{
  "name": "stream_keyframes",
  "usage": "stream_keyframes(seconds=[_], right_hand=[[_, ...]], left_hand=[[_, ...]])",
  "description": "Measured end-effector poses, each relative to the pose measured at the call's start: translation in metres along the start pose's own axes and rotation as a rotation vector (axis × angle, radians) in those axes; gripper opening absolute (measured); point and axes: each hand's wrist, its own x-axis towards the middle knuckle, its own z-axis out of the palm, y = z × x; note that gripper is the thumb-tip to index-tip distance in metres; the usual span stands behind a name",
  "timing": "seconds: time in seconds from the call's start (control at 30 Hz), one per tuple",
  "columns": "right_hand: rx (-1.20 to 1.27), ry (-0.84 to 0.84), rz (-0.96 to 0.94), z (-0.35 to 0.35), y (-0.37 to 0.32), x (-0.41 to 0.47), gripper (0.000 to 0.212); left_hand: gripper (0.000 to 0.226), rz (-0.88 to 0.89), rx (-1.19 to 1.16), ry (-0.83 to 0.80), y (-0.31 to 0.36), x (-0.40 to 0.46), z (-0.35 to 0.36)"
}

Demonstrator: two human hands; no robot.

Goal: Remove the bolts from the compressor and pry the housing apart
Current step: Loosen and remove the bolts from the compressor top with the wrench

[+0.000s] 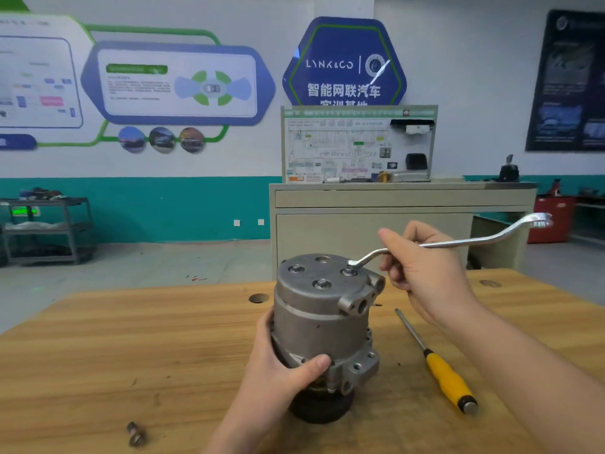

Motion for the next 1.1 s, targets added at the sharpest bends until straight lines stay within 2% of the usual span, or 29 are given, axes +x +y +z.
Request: stream_keyframes(seconds=[0.13,0.2,0.3,0.37,0.43,0.47,0.53,0.63,0.67,0.73,0.87,0.97,1.1], right_hand=[[-0.196,0.008,-0.134,0.012,-0.006,-0.01,0.042],[-0.372,-0.013,-0.257,0.019,-0.009,-0.017,0.043],[-0.796,-0.167,-0.553,0.027,-0.011,-0.031,0.041],[-0.929,-0.246,-0.586,0.03,-0.01,-0.039,0.032],[-0.809,-0.221,-0.572,0.022,-0.005,-0.036,0.038],[-0.683,-0.203,-0.506,0.016,-0.004,-0.032,0.042],[-0.358,-0.208,-0.241,0.0,-0.003,-0.015,0.042],[0.153,-0.333,0.255,-0.015,0.0,0.013,0.031],[0.246,-0.355,0.375,-0.014,0.004,0.02,0.028],[0.352,-0.327,0.474,-0.008,0.011,0.029,0.027],[0.488,-0.184,0.33,-0.002,0.011,0.031,0.032],[0.269,-0.116,0.137,-0.004,0.006,0.016,0.043],[0.021,-0.02,-0.031,0.004,-0.003,-0.004,0.044]], left_hand=[[0.106,-0.001,0.011,-0.006,0.001,-0.001,0.001],[0.106,-0.003,0.006,-0.001,0.002,-0.001,0.001],[0.104,-0.002,0.009,0.01,0.001,-0.001,0.001],[0.101,0.001,0.006,0.009,0.002,0.0,0.002],[0.102,0.006,-0.01,0.008,0.002,0.0,0.002],[0.105,0.001,-0.018,0.002,0.002,0.0,0.002],[0.104,-0.006,-0.017,-0.018,0.001,-0.001,0.001],[0.101,-0.011,-0.009,-0.035,0.001,0.0,-0.002],[0.102,-0.012,-0.011,-0.038,0.002,0.0,-0.003],[0.105,-0.013,-0.018,-0.04,0.003,0.001,-0.002],[0.098,0.001,-0.025,-0.04,0.001,0.001,-0.002],[0.099,0.01,-0.035,-0.019,-0.002,0.001,-0.002],[0.096,0.005,-0.044,-0.022,-0.001,0.0,-0.001]])
